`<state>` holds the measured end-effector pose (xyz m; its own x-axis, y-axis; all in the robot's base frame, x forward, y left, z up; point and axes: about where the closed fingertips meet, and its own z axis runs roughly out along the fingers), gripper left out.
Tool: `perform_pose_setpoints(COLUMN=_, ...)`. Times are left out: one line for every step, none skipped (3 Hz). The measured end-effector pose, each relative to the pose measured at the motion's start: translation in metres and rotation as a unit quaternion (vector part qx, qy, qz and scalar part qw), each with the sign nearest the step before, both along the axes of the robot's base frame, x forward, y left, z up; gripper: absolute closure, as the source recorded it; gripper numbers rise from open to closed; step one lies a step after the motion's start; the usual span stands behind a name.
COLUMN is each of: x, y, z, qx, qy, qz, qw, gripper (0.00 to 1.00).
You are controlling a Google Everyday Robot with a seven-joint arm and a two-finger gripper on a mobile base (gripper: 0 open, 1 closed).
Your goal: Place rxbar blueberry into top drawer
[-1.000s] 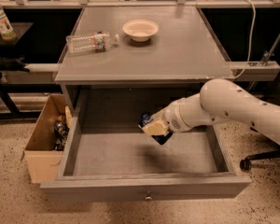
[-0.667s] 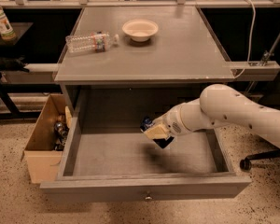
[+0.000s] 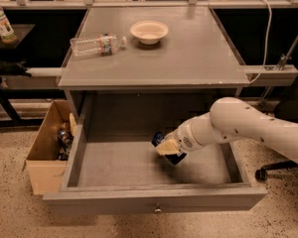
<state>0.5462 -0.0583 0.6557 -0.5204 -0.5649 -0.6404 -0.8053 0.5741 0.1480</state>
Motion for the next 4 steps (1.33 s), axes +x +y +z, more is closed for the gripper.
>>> perform_pose_setpoints(x=-0.0048, y=0.0002, z=-0.0072, qx=-0.005, qy=0.009, qz=-0.004, qw=0.9999, gripper=1.00)
perform_pose_setpoints(x=-0.0074, y=-0.0016, z=-0.0105, qx=-0.005, qy=0.012, qz=-0.012, qw=0.9998, gripper=0.86)
perform_pose_setpoints(x=-0.0091, y=-0.0023, z=-0.0089, qx=-0.003, qy=0.011, qz=-0.019, qw=0.9998, gripper=0.62)
perform_pose_setpoints(x=-0.0098, y=-0.0023, z=-0.0079, qx=-0.001, qy=0.011, qz=-0.022, qw=0.9997, gripper=0.39)
